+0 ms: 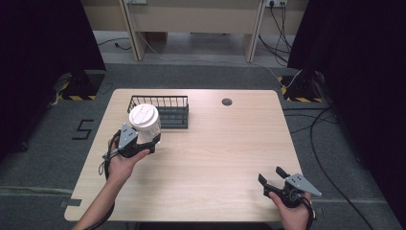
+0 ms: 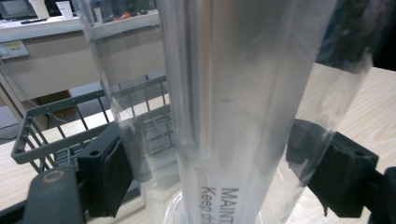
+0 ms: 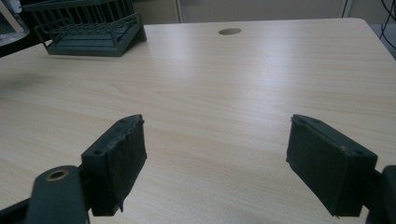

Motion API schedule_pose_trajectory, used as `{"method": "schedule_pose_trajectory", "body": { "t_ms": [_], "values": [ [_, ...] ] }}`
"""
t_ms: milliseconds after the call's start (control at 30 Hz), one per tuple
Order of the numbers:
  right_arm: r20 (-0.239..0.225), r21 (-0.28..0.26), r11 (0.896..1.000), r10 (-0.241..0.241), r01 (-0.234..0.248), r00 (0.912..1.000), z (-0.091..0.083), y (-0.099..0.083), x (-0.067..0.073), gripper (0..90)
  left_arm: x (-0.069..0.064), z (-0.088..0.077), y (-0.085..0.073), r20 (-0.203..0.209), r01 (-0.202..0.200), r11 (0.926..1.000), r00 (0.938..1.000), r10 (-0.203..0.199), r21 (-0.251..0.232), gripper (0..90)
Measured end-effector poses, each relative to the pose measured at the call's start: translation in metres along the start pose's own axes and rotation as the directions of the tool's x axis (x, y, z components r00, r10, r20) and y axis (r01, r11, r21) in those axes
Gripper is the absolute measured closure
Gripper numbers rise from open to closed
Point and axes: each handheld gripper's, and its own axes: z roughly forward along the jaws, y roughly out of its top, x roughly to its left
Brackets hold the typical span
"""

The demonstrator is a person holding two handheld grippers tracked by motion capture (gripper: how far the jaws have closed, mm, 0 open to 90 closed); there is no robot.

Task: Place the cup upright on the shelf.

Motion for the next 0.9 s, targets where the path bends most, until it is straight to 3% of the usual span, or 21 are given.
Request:
{"method": "schedule_pose_trajectory", "body": {
  "t_ms": [900],
  "values": [
    [-0.004, 0.004, 1.0, 0.009, -0.009, 1.0, 0.0, 0.0, 0.0, 20.2, 0.009, 0.018, 0.024, -0.013, -0.002, 0.9997, 0.9999, 0.002, -0.024, 17.9]
  ]
}}
